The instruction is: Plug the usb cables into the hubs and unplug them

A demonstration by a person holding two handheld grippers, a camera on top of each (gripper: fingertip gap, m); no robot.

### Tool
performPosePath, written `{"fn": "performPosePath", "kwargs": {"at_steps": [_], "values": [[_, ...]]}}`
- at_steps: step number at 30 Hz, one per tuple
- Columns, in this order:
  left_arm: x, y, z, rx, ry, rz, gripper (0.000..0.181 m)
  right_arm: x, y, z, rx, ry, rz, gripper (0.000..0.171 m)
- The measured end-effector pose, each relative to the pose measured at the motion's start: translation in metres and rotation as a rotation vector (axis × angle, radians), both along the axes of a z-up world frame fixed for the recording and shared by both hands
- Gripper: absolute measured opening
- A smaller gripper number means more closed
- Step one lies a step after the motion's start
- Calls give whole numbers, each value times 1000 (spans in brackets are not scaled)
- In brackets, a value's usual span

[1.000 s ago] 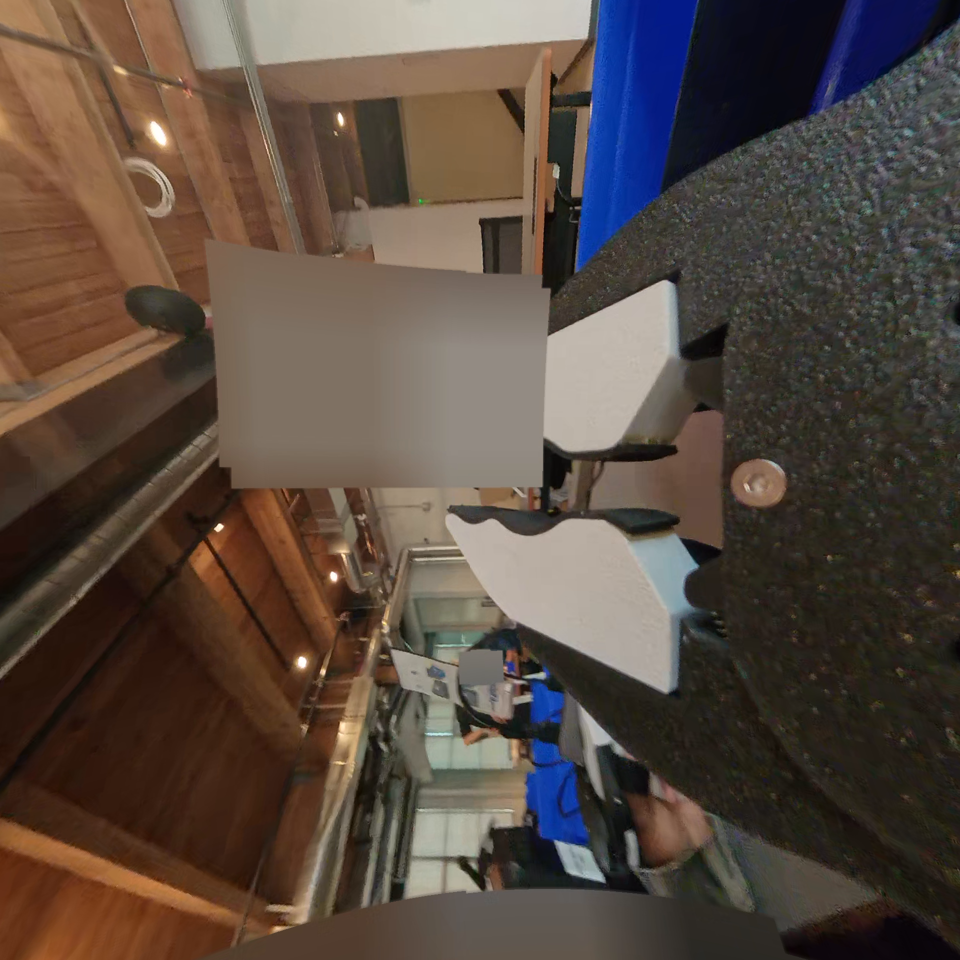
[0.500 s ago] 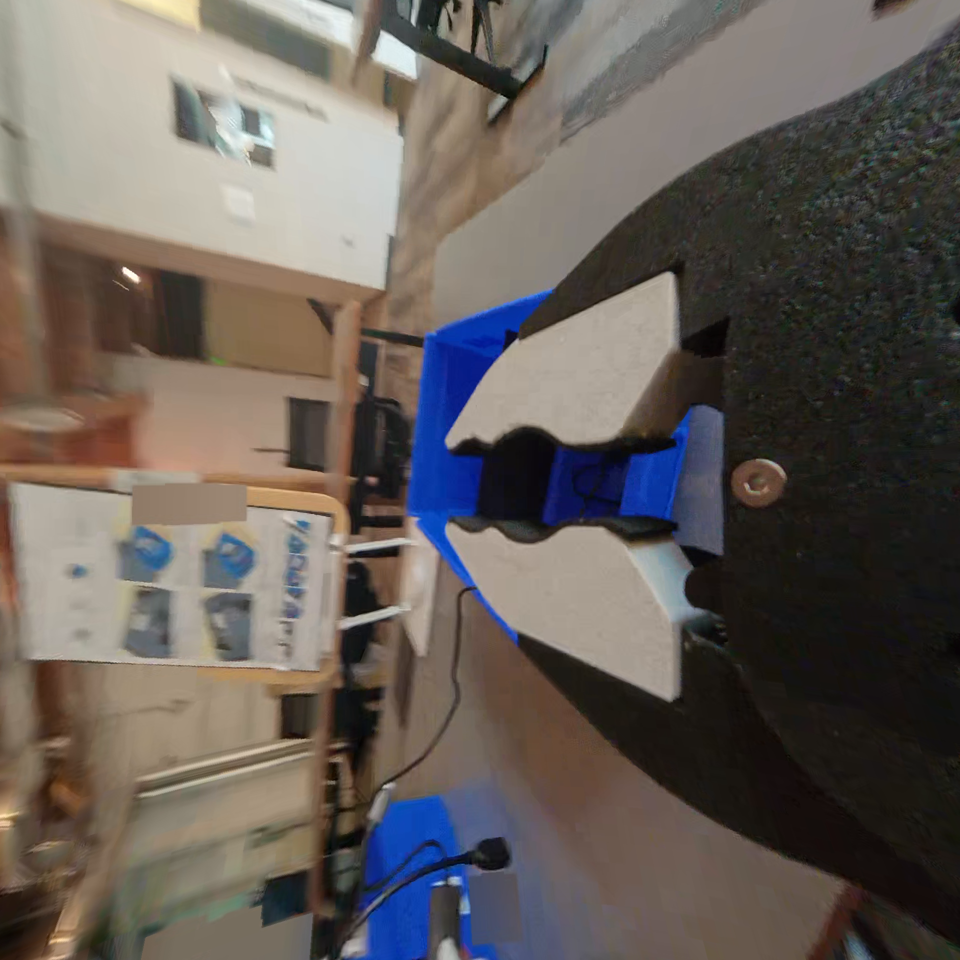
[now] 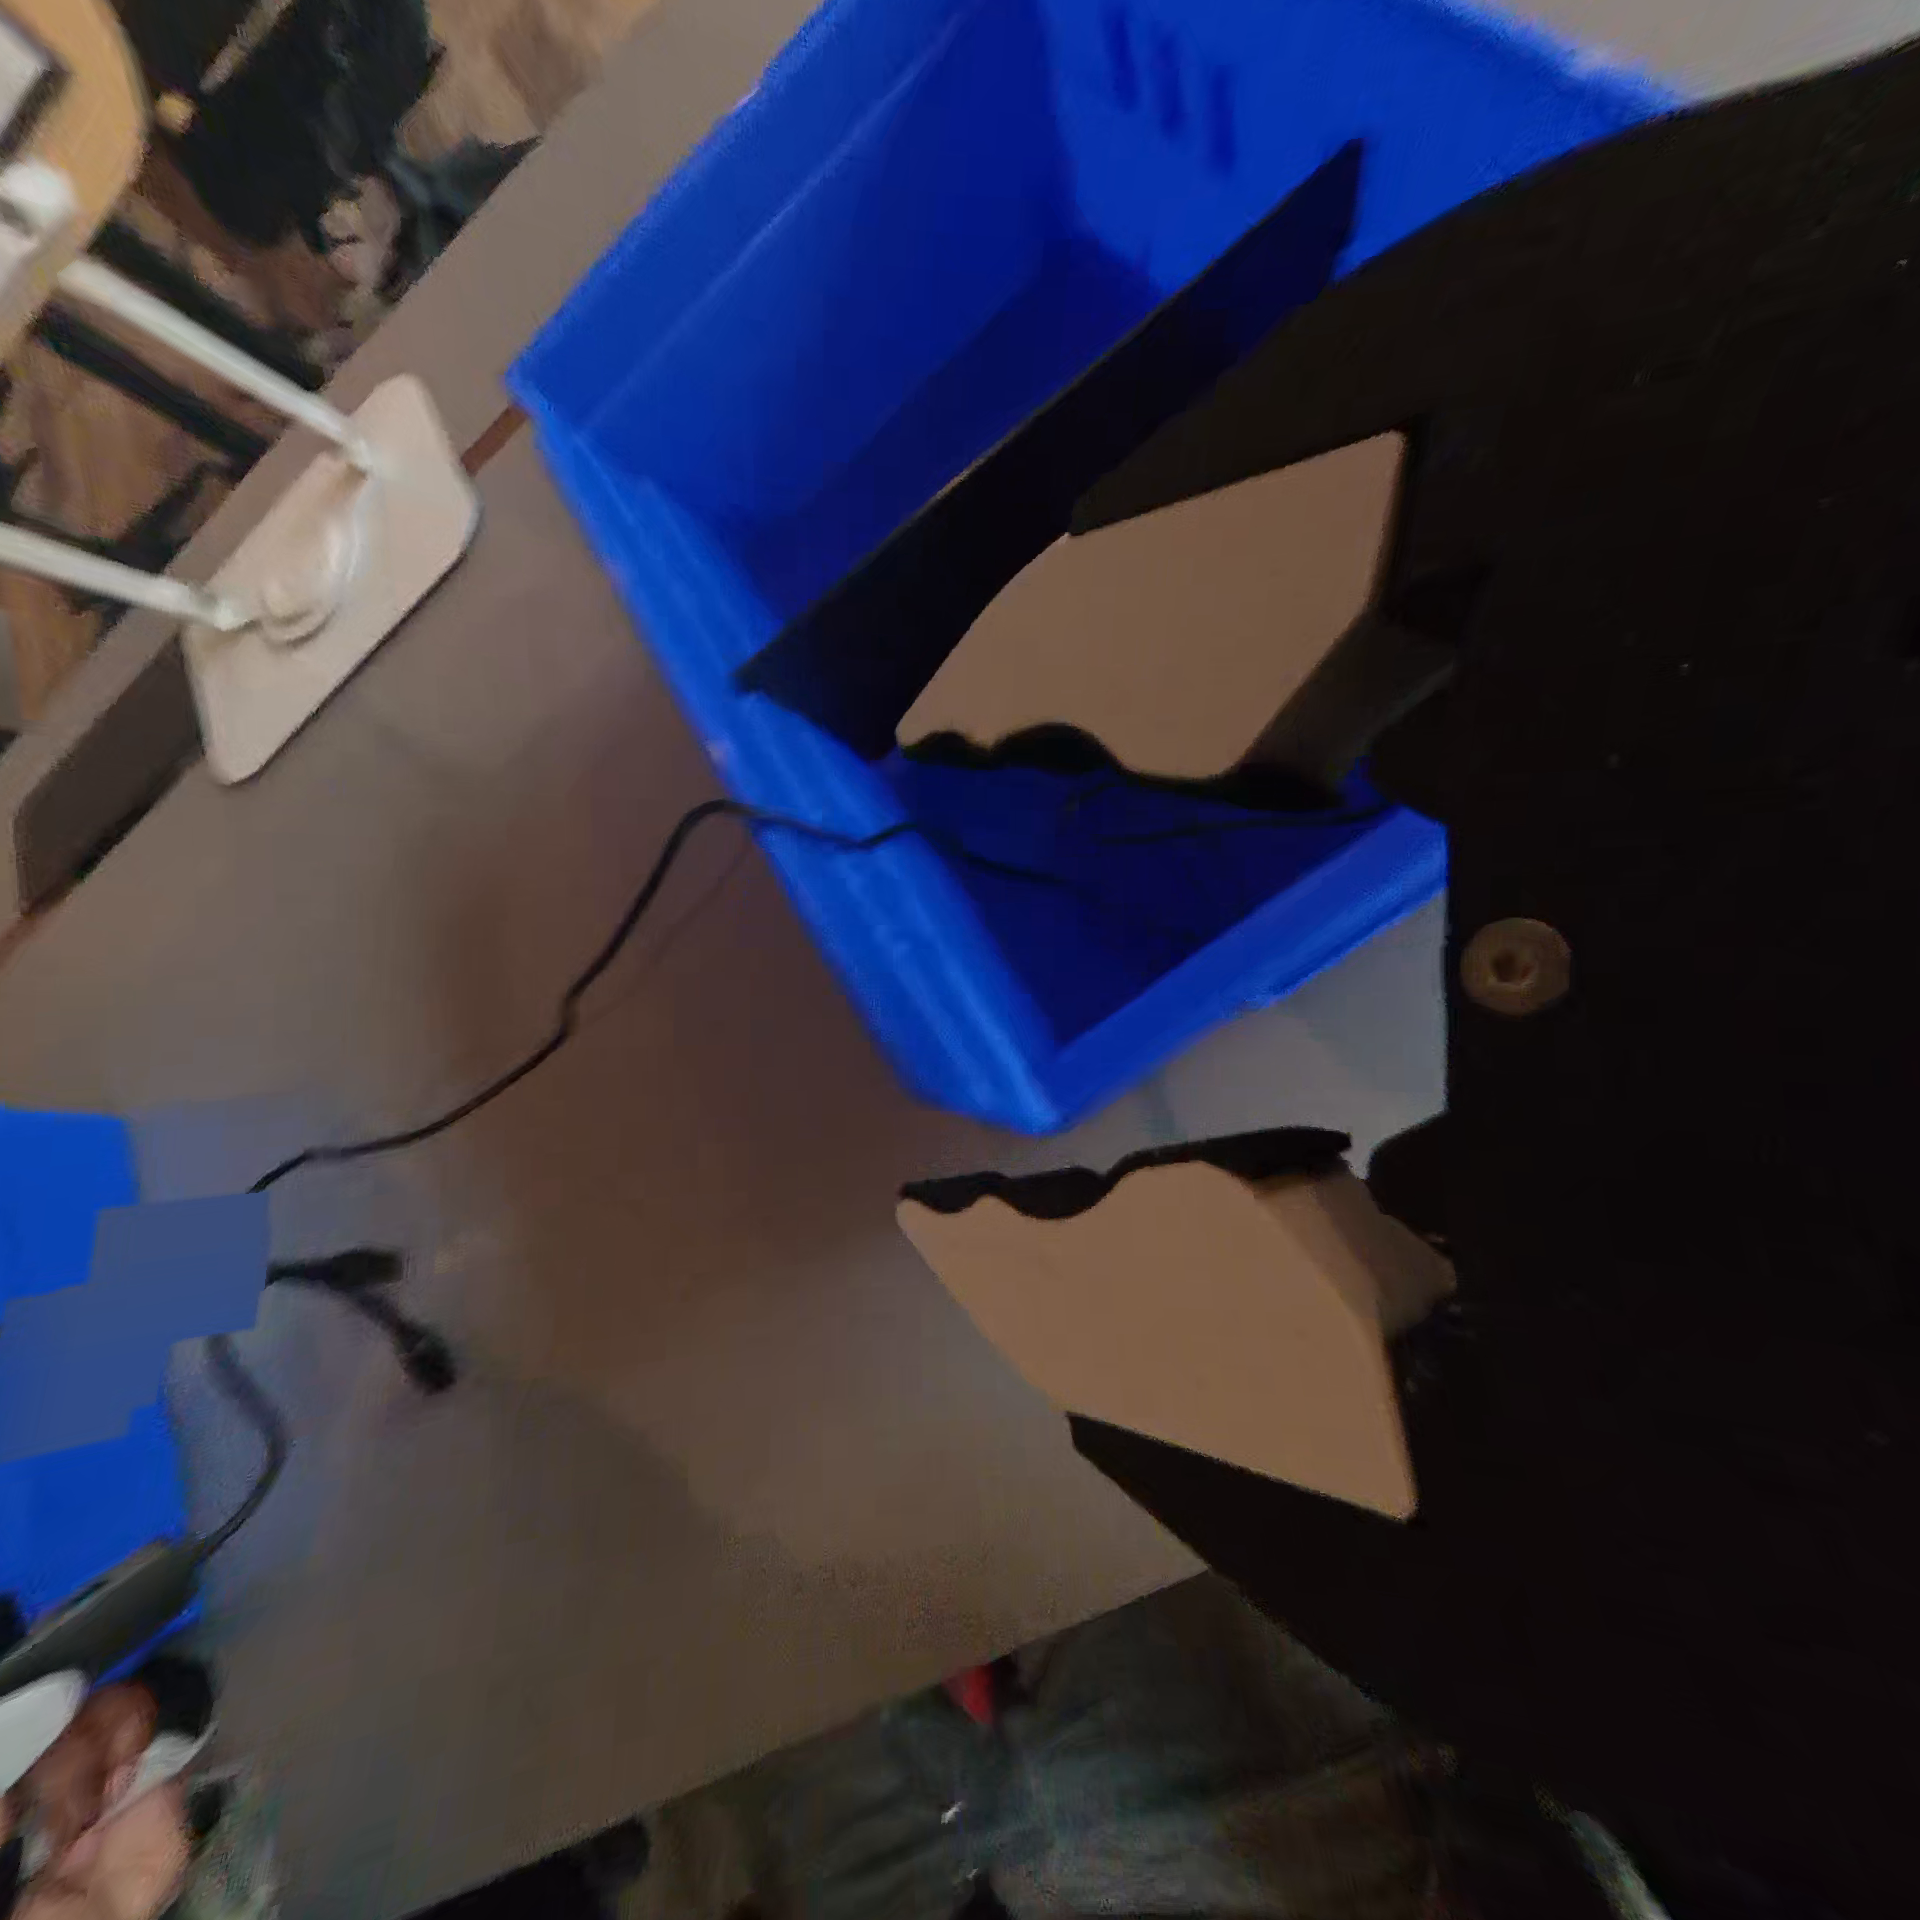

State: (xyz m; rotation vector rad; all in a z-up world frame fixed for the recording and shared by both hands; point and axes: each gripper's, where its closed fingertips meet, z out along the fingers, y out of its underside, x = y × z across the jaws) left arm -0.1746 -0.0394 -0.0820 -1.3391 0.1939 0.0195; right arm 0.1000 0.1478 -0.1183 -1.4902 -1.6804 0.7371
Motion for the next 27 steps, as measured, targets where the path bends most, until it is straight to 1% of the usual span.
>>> {"fn": "performPosePath", "kwargs": {"at_steps": [3, 4, 6, 8, 9, 12, 13, 14, 15, 16, 18, 19, 20, 21, 23, 26, 27], "values": [[3, 7, -1, -19, 8, -8, 12, -51, -39, 9, 3, 106, 133, 70], [5, 8, 3, -13, 15, -15, 12, -70, -52, 8, 23, 103, 163, 71], [14, 8, 14, -2, 65, -32, 12, -107, -83, 0, 80, 60, 250, 83], [30, 7, 20, 2, 116, -68, 12, -143, -112, 1, 149, 86, 337, 81], [38, 6, 19, -1, 143, -86, 12, -160, -122, 6, 173, 123, 357, 80], [66, 1, 7, -12, 237, -154, 12, -194, -136, 13, 229, 199, 405, 88], [75, -1, 3, -9, 246, -185, 12, -198, -145, 5, 231, 174, 475, 90], [82, -3, 1, -1, 241, -217, 12, -197, -159, -12, 192, 110, 568, 95], [87, -4, -1, 0, 247, -239, 12, -195, -171, -32, 140, 23, 639, 105], [91, -6, -2, 5, 265, -255, 12, -195, -179, -50, 118, -51, 670, 106], [96, -11, 2, 30, 251, -303, 12, -203, -178, -77, 189, -111, 659, 98], [96, -14, 4, 43, 223, -322, 11, -208, -176, -85, 235, -121, 644, 78], [96, -15, 4, 49, 206, -332, 11, -212, -174, -89, 272, -109, 632, 42], [93, -15, 1, 43, 203, -328, 11, -216, -175, -88, 297, -66, 631, 31], [82, -14, -1, 48, 171, -298, 12, -220, -180, -80, 250, -3, 637, 23], [69, -11, -3, 90, 120, -254, 13, -228, -180, -64, 181, 80, 590, 22], [66, -13, 1, 130, 114, -231, 20, -229, -177, -60, 165, 106, 569, 23]]}}
